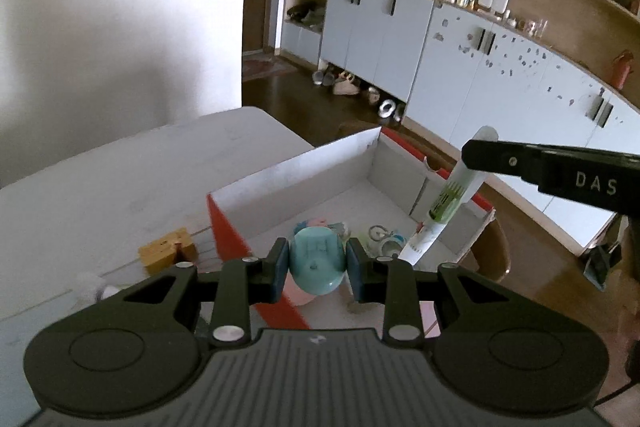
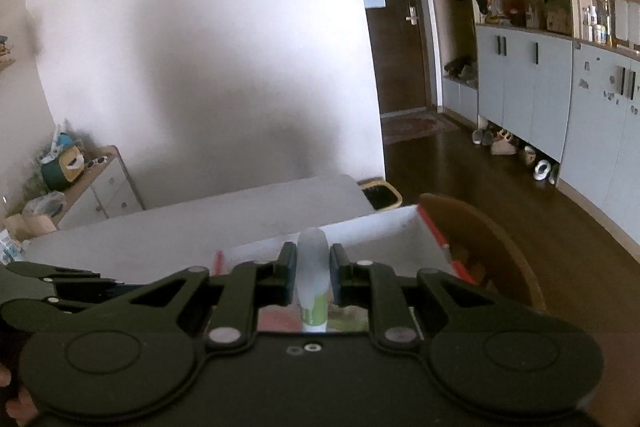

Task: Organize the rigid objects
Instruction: 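Carry the teal figure and white-and-green tube over the red box with both tools, then lower the teal figure and tube into the box and open both tools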

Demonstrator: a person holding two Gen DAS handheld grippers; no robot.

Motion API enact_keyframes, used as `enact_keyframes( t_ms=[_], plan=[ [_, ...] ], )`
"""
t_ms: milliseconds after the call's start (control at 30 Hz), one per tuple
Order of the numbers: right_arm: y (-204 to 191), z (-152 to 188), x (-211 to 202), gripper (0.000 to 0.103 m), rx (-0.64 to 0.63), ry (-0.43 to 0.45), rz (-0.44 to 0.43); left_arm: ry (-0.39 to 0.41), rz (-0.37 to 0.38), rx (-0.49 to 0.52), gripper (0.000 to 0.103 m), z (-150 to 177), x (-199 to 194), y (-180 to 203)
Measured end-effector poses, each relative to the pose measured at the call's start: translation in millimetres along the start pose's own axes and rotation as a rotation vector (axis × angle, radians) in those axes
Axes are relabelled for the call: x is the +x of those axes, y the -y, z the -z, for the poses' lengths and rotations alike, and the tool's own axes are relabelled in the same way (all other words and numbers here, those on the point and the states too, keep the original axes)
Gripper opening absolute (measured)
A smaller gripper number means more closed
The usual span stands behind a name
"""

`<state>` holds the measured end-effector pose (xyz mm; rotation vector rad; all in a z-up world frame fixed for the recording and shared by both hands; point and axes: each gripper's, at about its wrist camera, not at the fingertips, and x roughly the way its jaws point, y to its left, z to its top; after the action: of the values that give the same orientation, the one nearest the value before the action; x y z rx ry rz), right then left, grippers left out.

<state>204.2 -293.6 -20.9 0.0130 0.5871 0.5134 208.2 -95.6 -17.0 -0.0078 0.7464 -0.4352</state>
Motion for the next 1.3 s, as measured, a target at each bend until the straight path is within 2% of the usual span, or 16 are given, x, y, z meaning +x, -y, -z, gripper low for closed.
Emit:
enact_keyframes(
  t_ms=[267,533,733,1000,1300],
  plan=[
    [47,4,28,0.016,-0.022,-0.094,-0.020,-0.073,-0.051,-0.025,0.030,-8,59,27],
    [76,3,51,0.016,-0.076,-0.181,-0.060,-0.150,-0.120,-0.063,0.030,-10,118,29],
    [79,7,85,0.016,-0.075,-0.254,-0.089,-0.198,-0.159,-0.075,0.030,-15,151,29],
    [78,2,121,0.016,-0.122,-0.283,-0.121,-0.261,-0.218,-0.077,0.030,-17,182,26],
    [68,2,154,0.016,-0.155,-0.338,-0.134,-0.328,-0.239,-0.094,0.030,-18,204,24]
  ],
)
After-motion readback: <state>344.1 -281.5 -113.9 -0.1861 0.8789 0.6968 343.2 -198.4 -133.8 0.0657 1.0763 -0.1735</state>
